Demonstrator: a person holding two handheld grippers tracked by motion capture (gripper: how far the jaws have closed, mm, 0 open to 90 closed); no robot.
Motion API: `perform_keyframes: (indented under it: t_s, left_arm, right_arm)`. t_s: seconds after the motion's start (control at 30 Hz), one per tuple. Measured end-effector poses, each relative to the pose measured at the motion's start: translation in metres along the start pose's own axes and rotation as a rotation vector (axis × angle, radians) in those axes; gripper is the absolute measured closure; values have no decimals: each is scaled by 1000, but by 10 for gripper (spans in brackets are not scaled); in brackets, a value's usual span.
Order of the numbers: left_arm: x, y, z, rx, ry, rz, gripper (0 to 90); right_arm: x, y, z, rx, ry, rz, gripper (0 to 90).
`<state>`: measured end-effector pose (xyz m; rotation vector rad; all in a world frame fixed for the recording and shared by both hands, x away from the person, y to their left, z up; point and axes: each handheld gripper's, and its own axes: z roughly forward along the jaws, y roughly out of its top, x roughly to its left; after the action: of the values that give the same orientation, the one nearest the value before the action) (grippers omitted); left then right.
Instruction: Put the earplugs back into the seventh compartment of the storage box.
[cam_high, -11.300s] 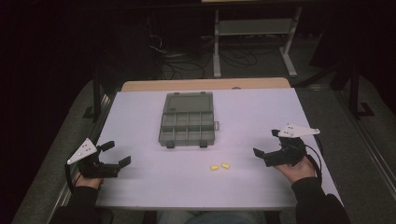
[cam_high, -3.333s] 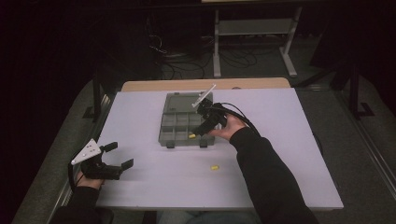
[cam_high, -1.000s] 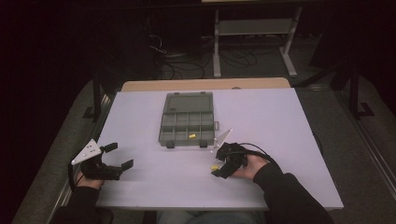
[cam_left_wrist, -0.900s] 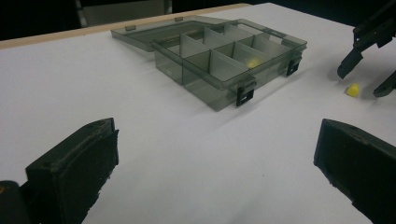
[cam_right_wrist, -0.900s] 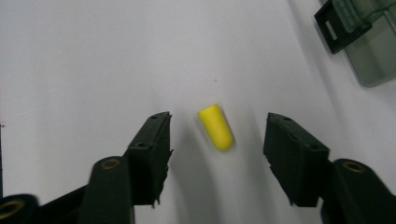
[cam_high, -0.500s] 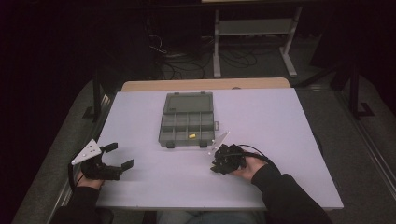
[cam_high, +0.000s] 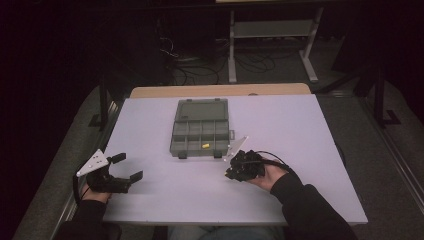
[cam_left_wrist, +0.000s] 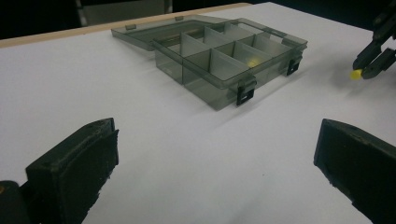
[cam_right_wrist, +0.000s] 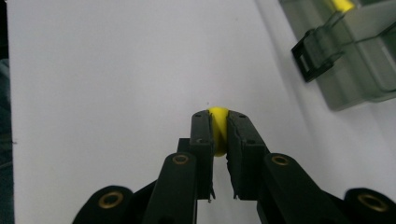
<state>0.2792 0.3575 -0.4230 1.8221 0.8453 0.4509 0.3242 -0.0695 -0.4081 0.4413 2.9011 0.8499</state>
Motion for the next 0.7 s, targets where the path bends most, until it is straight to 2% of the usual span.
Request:
perform_keyframes:
  t_s: [0.7]
  left_arm:
    - [0, 0, 0, 2, -1, 0, 0]
  right_arm:
    - [-13, 27, -40, -76, -51, -9, 796]
